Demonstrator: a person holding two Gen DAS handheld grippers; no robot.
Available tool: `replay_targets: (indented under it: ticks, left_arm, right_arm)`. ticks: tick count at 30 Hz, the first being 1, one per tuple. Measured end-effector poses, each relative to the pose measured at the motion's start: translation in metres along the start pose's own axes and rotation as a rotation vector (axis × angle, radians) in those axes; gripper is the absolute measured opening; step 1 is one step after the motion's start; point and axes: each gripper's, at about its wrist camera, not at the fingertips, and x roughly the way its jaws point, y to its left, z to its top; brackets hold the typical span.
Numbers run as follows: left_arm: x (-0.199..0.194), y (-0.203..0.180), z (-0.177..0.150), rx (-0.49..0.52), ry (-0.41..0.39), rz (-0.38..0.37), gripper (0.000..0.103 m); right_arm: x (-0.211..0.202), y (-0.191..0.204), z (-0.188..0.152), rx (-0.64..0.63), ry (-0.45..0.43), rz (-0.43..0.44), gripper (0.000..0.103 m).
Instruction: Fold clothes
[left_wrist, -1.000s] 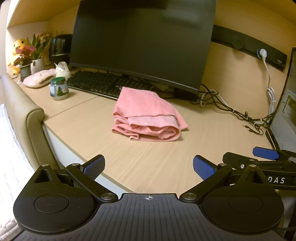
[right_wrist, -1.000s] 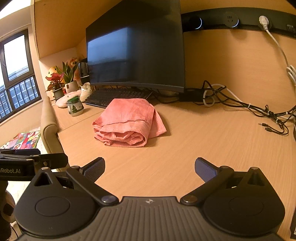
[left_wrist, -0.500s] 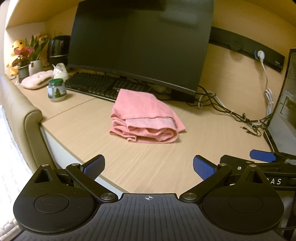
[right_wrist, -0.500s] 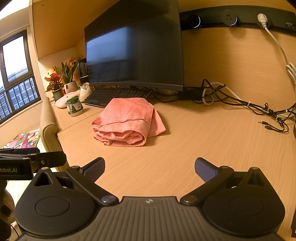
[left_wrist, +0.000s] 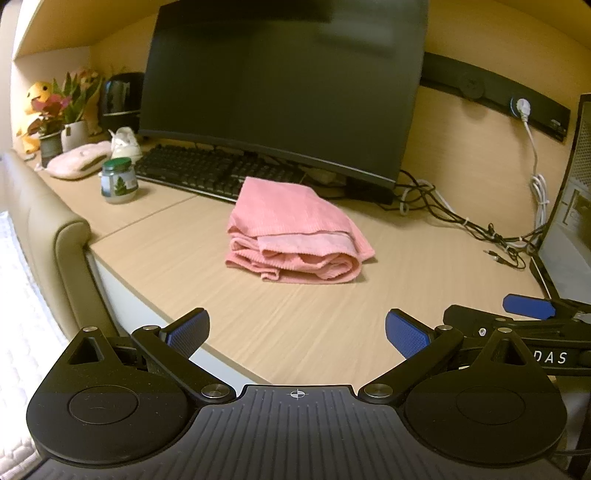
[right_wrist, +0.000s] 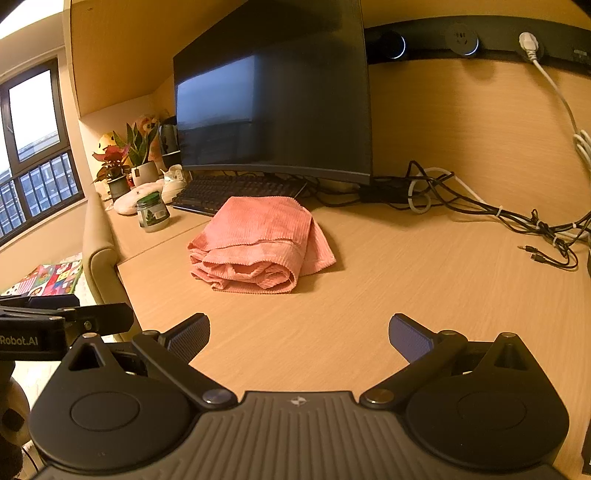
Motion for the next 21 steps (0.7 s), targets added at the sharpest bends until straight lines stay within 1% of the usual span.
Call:
replay_targets:
  ticks: [21]
  left_arm:
    - [0.0032, -0.0044, -0.0002, 0.032, 0.009, 0.008, 0.103]
  right_arm:
    - [-0.0011, -0.0039, -0.0014, 0.008, 0.004, -0.003, 0.103]
